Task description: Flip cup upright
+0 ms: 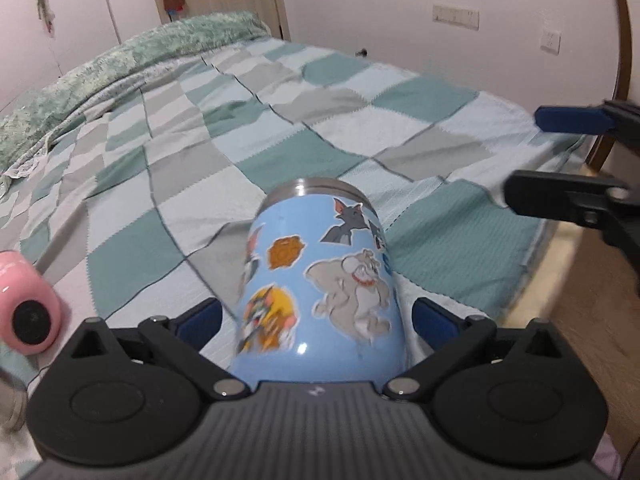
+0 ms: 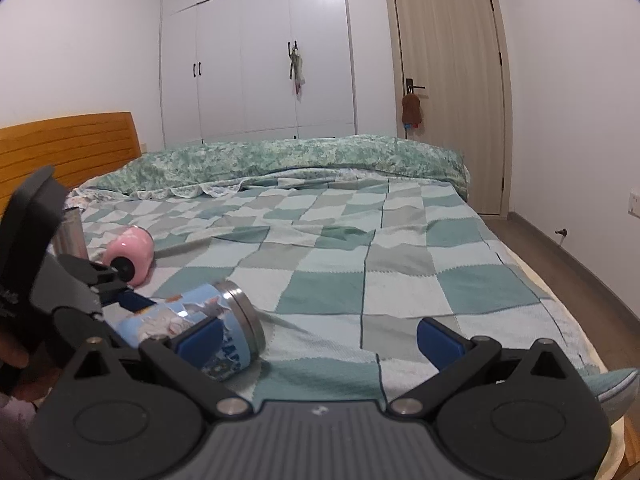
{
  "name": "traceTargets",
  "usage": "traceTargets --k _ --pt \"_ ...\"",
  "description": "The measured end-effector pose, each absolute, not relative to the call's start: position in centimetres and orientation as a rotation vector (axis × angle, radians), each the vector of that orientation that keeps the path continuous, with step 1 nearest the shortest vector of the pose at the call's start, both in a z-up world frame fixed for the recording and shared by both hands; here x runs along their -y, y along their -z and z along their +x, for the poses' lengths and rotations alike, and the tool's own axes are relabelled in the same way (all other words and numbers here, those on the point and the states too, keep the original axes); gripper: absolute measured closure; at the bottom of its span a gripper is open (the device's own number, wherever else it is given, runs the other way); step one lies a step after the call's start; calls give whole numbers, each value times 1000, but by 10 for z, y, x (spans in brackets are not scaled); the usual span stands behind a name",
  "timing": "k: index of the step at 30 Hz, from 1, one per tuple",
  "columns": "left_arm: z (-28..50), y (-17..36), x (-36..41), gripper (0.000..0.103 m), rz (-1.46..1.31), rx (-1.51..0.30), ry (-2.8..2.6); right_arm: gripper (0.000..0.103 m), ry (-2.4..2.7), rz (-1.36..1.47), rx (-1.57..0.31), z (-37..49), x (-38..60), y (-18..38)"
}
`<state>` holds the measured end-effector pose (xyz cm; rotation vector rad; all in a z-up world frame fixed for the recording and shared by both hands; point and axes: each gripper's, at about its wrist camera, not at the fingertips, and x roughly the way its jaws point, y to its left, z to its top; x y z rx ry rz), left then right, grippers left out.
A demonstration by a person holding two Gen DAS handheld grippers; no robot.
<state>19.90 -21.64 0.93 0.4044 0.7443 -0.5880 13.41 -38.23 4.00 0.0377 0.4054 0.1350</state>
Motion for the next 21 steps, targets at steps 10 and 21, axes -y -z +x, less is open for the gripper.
traceTargets --k 10,21 --pt "167 -56 132 0 311 -613 505 0 -160 23 -507 150 319 -63" --pt "167 -50 58 0 231 -563 430 0 -45 128 -702 195 263 -50"
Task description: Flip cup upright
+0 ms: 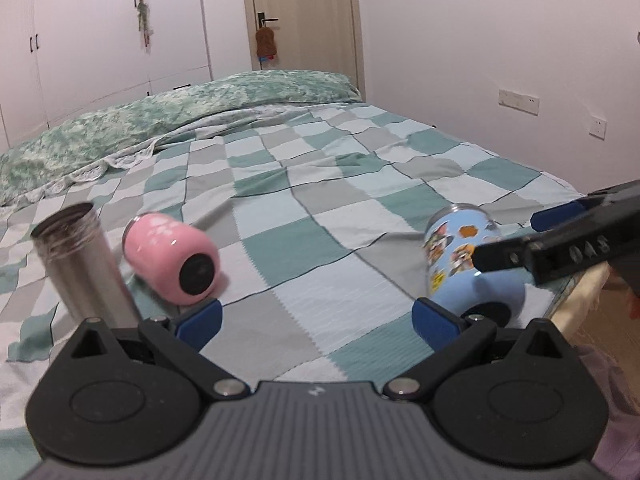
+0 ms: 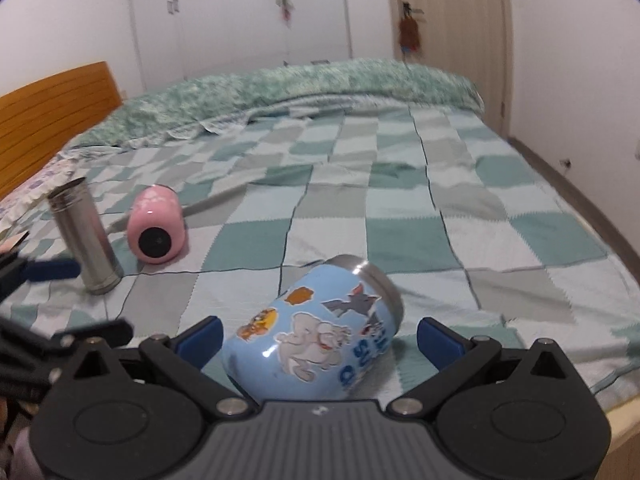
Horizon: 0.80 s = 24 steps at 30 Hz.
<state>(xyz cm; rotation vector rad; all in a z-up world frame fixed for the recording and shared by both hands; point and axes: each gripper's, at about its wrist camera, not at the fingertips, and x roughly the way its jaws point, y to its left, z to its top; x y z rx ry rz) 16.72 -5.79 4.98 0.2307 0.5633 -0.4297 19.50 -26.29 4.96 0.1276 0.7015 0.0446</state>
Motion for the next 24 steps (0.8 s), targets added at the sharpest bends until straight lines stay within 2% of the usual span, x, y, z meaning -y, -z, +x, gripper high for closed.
traceTargets --k 5,10,14,21,24 --pt "176 -43 43 0 196 -574 424 0 64 257 -809 225 263 -34" --pt "177 -39 36 0 171 -578 423 2 85 244 -874 249 253 -20" --pt "177 -39 34 0 162 -576 420 8 -25 80 -890 256 236 -19" --pt "176 -35 28 0 151 -585 398 12 -298 -319 -940 253 205 -30" --pt "177 -32 26 0 150 -594 391 12 -333 -379 -946 250 197 -32"
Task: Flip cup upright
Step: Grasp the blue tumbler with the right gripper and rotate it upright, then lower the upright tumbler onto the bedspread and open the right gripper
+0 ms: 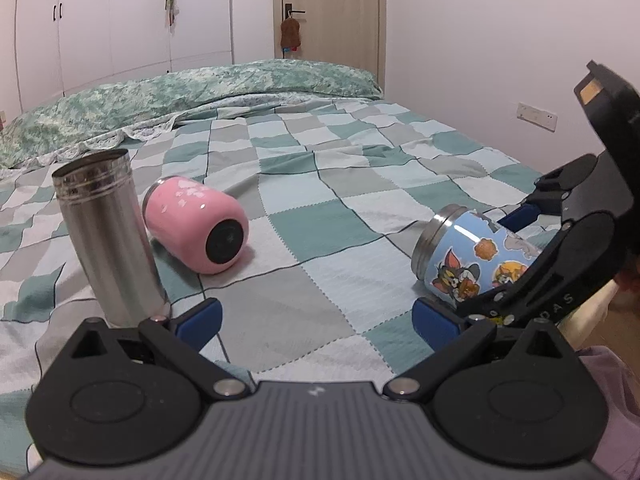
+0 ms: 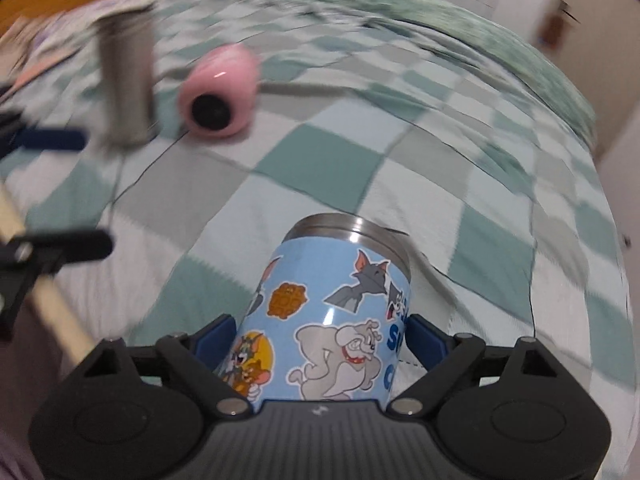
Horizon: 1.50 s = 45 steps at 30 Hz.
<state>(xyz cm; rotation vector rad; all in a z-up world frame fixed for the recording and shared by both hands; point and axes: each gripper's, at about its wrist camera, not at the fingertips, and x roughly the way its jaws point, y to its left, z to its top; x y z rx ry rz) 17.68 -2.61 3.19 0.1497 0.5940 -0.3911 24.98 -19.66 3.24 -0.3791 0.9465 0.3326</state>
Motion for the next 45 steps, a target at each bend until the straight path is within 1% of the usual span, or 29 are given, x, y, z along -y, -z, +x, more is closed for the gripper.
traceTargets --k 2,4,5,6,10,16,17,18,19,20,21,23,30,36,40,45 --pt "178 -30 26 0 148 -599 385 13 -320 -348 -948 252 197 -36" --pt "179 -31 25 0 145 -600 382 9 -302 -269 -941 258 203 -43" --pt "179 -31 24 0 144 -598 380 3 -285 -231 -930 261 207 -46" --pt "178 -31 24 0 144 -596 379 0 -260 -196 -918 264 211 -50" --pt "179 -31 23 0 148 -592 373 0 -235 -81 -973 288 224 -56" --pt "181 -30 21 0 135 -597 370 0 -224 -61 -1092 307 218 -38" --pt "182 -30 21 0 135 -598 370 1 -219 -64 -1103 309 218 -34" --pt "182 -30 20 0 135 -598 370 6 -216 -64 -1115 310 218 -31" --pt "182 -30 20 0 134 -598 370 11 -216 -57 -1126 310 218 -29" --pt "182 -30 20 0 132 -597 371 19 -230 -35 -1129 308 219 -28" --pt "182 -30 20 0 130 -596 371 19 -238 -17 -1126 306 221 -28" --pt "182 -30 20 0 128 -596 369 20 -254 8 -1081 299 227 -32" --pt "181 -33 21 0 110 -593 360 20 -277 124 -810 251 258 -46" --pt "178 -38 27 0 61 -568 360 20 -257 145 -526 209 276 -51" --pt "178 -42 30 0 18 -545 351 20 -198 98 -381 208 288 -61" --pt "184 -47 31 0 -21 -504 318 20 -101 53 -296 229 313 -65"
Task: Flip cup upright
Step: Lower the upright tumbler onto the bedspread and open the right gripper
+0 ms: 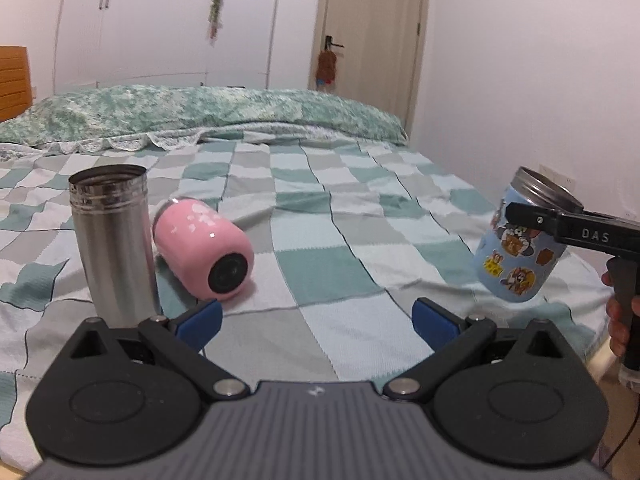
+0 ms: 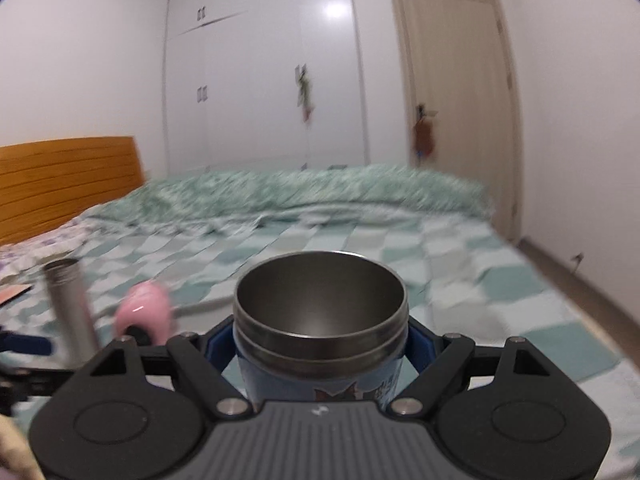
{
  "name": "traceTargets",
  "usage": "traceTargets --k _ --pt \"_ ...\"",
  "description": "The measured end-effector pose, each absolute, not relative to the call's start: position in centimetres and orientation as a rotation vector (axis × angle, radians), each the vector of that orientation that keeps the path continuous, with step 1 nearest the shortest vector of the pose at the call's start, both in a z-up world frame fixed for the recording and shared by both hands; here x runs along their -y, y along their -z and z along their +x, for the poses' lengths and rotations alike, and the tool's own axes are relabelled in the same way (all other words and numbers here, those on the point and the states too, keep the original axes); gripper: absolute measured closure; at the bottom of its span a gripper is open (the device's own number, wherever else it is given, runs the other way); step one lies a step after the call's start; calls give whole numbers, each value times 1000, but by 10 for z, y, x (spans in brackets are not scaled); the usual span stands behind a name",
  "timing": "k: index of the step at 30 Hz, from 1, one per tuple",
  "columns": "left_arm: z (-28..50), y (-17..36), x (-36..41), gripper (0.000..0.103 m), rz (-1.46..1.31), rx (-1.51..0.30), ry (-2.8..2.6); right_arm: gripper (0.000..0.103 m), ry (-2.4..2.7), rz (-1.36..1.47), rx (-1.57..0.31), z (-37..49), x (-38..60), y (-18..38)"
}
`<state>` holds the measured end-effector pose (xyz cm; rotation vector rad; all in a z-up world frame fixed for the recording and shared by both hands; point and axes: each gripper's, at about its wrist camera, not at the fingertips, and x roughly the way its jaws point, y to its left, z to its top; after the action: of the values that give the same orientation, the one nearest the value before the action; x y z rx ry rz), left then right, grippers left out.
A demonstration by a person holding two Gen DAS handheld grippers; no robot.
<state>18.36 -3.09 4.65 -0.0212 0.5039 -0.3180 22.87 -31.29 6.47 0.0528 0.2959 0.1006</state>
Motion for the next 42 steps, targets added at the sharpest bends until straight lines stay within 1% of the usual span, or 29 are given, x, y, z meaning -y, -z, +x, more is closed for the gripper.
traceTargets --k 5,10,12,17,19,20,22,24,26,29,33,37,42 --pt "191 -44 35 0 -27 -494 287 20 -47 33 -292 257 334 -48" --pt "196 -40 38 0 -25 -492 268 20 -23 -9 -344 285 337 -12" --pt "196 -38 39 0 -24 -490 262 20 -28 -12 -306 282 336 1" --pt "195 -38 41 0 -11 -476 260 19 -27 -29 -297 278 331 4" --pt "191 -41 42 0 -7 -464 261 17 -27 -20 -293 275 331 2" --pt "188 -43 41 0 -7 -453 261 11 -20 -17 -284 271 330 0" --pt "182 -47 39 0 -7 -431 252 9 -32 -1 -239 258 332 -8" --pt "172 -52 35 0 -12 -403 240 2 -38 10 -187 236 329 -18" --pt "159 -57 29 0 -32 -366 248 0 -37 4 -123 211 326 -28" --pt "134 -62 20 0 -59 -293 226 0 -56 4 -53 173 318 -43" --pt "101 -63 9 0 -90 -207 191 0 -91 30 -38 132 305 -52" --pt "72 -52 4 0 -81 -162 154 0 -105 42 -53 103 294 -46" --pt "49 -30 -1 0 -78 -138 119 0 -110 52 -81 75 283 -25"
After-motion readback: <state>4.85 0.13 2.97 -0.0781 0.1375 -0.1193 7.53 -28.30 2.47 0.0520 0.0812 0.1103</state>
